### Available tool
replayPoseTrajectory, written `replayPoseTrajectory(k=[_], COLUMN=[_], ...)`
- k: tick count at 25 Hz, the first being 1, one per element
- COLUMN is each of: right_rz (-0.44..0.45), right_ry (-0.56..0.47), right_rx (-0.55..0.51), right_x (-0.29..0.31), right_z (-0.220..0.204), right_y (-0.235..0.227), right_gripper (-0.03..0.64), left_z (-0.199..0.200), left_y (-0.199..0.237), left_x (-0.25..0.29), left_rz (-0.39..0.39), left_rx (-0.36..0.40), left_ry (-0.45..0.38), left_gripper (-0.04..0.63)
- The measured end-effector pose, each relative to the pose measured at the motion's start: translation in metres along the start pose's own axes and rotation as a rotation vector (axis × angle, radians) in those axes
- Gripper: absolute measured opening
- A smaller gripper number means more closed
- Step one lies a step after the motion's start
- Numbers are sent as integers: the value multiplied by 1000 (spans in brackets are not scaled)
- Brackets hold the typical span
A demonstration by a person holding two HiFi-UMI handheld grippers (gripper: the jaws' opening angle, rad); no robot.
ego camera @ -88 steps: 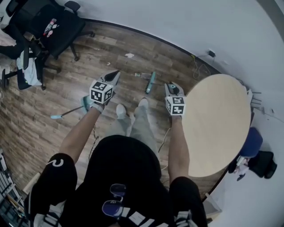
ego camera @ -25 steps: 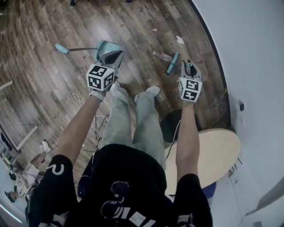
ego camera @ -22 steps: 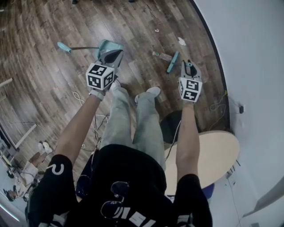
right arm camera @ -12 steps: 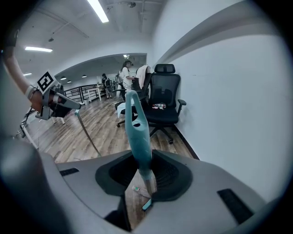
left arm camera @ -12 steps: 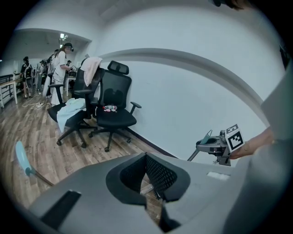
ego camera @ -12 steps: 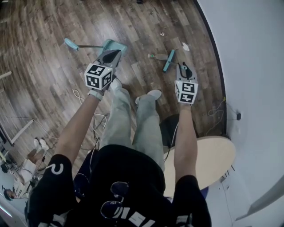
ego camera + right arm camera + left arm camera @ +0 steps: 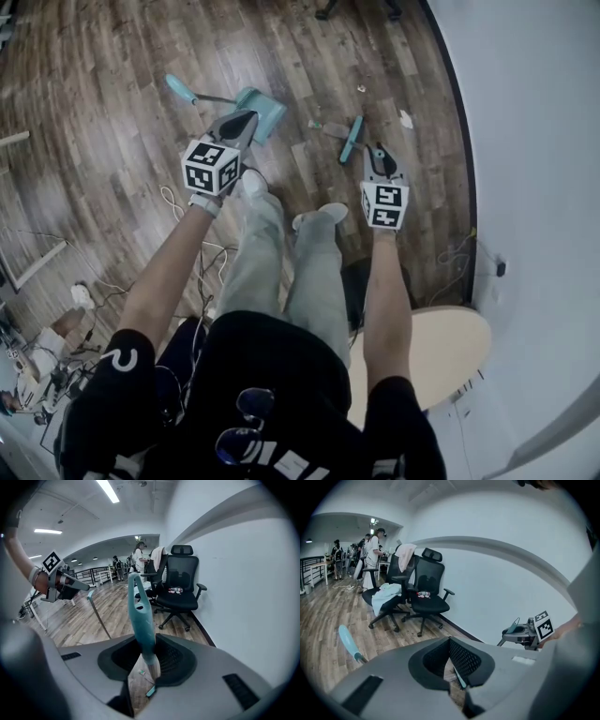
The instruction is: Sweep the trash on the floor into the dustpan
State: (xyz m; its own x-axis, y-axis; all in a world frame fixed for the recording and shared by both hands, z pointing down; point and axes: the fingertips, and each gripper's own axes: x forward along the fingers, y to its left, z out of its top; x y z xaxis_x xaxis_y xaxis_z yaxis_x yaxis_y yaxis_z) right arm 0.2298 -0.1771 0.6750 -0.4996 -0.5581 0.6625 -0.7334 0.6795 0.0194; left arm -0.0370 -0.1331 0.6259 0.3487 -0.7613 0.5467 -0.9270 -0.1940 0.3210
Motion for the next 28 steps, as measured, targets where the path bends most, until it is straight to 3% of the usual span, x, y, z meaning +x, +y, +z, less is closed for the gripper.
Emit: replayPoseTrajectory(k=[6, 14, 28], right_rz=[-7, 54, 175], right_ry=[-4, -1, -57], right_rx=[-20, -49, -36], right_x=[20, 41, 92], right_z=[19, 38, 86], right_y=[19, 60, 188], right_gripper=[87, 87, 94], left_z=[0, -7, -14], left_y=[31, 64, 126], left_x=[-22, -45, -95], left_rz=[34, 62, 116], left_rx=[-25, -57, -91], left_ry=[-24, -34, -61], left_gripper=[-3, -3, -3])
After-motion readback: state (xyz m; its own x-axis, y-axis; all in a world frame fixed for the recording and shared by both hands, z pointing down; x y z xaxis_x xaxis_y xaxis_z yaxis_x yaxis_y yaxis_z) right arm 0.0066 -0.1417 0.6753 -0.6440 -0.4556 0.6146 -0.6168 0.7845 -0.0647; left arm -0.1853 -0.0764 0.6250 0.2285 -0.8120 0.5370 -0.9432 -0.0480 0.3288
